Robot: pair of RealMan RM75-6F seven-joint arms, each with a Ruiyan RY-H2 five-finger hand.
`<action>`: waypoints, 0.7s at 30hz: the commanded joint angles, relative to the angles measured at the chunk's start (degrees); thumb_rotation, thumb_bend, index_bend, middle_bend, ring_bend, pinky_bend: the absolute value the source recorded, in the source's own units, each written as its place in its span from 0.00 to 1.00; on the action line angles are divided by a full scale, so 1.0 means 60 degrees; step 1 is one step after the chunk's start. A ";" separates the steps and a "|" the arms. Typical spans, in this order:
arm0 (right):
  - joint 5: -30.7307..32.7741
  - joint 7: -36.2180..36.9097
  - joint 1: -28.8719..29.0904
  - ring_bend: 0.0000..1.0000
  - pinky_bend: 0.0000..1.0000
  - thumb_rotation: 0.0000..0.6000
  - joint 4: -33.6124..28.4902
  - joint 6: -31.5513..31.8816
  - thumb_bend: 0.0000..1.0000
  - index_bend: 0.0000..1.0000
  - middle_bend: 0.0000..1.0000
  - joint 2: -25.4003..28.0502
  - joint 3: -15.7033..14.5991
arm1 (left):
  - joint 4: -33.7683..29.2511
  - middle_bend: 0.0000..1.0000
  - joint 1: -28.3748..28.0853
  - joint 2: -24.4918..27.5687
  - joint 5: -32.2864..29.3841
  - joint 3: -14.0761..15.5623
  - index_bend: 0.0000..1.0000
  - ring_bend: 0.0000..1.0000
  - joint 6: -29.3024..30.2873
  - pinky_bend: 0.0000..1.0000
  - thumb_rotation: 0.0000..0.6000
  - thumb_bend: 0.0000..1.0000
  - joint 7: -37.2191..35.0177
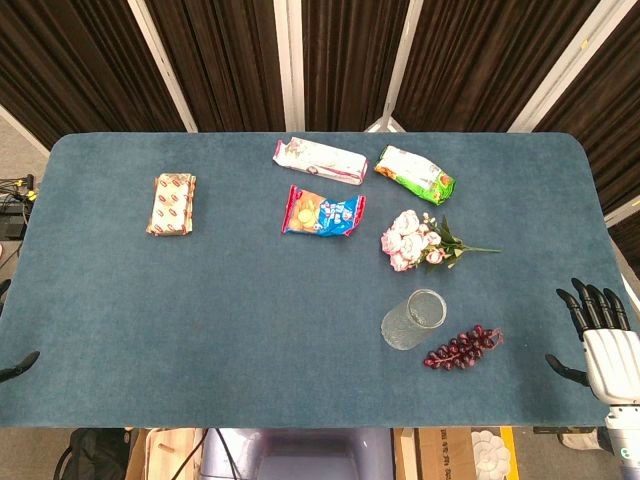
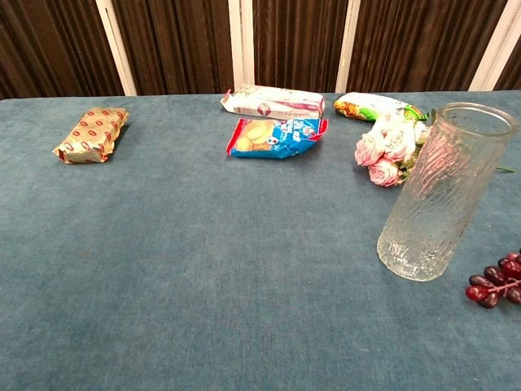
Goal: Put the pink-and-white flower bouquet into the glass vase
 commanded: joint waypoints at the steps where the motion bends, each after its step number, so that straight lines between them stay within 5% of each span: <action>1: -0.0033 0.0013 -0.0003 0.04 0.00 1.00 -0.0048 0.0022 0.17 0.14 0.04 0.0009 -0.0012 | 0.0032 0.03 -0.0026 -0.0008 0.0017 -0.0008 0.07 0.00 -0.0033 0.02 1.00 0.15 -0.0024; 21: 0.0121 0.0352 0.0237 0.03 0.00 1.00 -0.0323 -0.0505 0.15 0.10 0.04 0.0218 0.0031 | 0.0213 0.03 0.0182 -0.0229 -0.0296 -0.0334 0.07 0.00 0.0532 0.02 1.00 0.15 0.0307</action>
